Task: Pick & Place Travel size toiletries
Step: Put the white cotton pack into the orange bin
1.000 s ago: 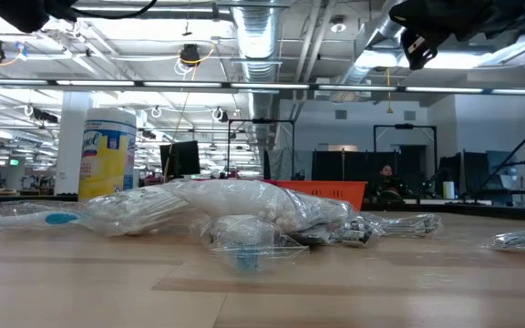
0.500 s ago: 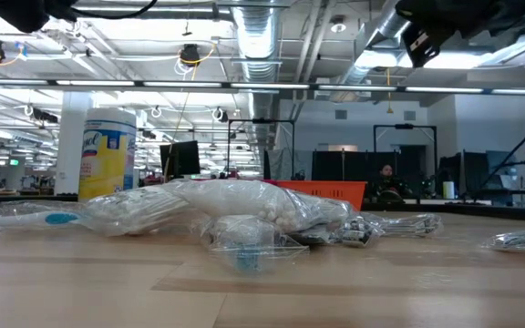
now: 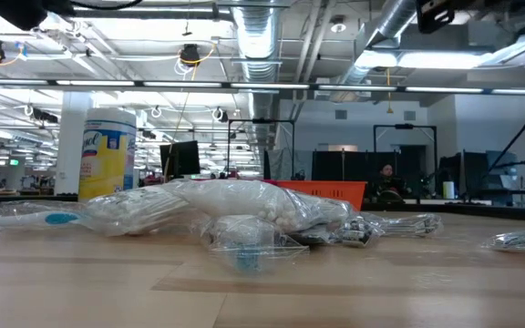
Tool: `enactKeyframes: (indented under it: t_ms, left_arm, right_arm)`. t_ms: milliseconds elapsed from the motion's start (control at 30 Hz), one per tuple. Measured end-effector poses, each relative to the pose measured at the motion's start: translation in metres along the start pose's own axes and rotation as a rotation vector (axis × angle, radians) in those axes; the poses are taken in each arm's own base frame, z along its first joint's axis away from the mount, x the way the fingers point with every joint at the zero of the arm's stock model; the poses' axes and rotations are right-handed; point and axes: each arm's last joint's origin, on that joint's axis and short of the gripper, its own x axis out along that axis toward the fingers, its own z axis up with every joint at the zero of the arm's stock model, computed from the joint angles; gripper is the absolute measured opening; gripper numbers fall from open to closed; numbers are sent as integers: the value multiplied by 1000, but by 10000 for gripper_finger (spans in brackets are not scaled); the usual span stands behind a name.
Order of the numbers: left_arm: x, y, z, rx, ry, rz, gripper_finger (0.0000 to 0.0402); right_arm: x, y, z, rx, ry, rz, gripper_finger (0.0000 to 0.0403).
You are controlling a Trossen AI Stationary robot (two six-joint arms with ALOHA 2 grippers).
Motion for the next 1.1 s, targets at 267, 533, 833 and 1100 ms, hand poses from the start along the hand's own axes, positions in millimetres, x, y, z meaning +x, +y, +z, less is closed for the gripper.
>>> enactKeyframes:
  t_ms: [267,533,833,1100]
  left_arm:
    - [23,-3,1,1,208,0,8]
    - [35,-5,2,75,481,195,8]
    - [30,-3,-7,3,587,271,8]
    - [32,-6,-14,-19,811,258,2]
  right_arm:
    - [12,-7,-6,3,-2,-62,0]
    - [6,-24,-1,24,-22,-236,0]
    - [-7,-63,24,186,-22,-386,0]
    - [-11,-77,73,77,42,-422,0]
